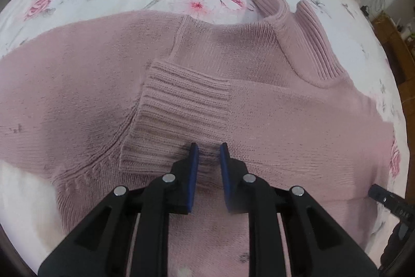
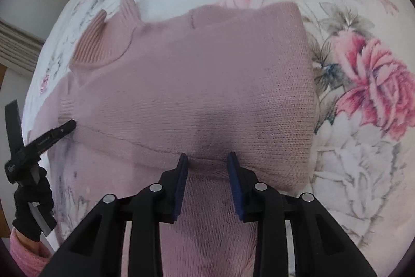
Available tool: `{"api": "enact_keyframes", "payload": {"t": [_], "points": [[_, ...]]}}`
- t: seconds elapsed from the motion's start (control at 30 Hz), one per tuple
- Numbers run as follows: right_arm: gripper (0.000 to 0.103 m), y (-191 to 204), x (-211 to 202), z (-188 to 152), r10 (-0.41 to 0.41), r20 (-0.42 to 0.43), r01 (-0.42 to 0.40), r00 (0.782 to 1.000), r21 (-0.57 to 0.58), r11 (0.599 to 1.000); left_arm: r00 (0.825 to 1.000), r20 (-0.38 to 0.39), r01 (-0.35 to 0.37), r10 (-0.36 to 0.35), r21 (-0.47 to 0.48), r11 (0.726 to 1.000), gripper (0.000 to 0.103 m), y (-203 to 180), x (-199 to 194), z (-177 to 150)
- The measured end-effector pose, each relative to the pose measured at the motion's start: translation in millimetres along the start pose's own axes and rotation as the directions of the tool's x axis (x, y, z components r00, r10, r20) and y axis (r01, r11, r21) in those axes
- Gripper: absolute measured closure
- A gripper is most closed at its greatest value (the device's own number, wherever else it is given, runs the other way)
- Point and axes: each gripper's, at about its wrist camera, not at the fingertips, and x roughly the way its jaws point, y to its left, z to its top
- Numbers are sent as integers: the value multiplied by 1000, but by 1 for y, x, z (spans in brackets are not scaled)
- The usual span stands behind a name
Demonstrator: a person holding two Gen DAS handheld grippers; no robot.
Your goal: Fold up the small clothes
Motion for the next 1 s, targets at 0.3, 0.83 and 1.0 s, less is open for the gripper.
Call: {"api": "enact_keyframes", "payload": {"t": [0.3, 0.83, 1.0], "points": [[69, 5, -2, -1, -26, 7, 26, 1000, 5, 1000, 1000, -13, -5, 5, 11, 1000, 85, 3, -9, 4], [57, 127, -8, -56, 146, -65, -157, 987, -202, 967, 981, 94, -113, 170, -437, 892, 49, 277, -130, -38], [57, 137, 9, -69, 121, -88, -138, 989, -216, 967, 972, 168, -32, 167, -604, 796, 49, 346, -138, -46]]}}
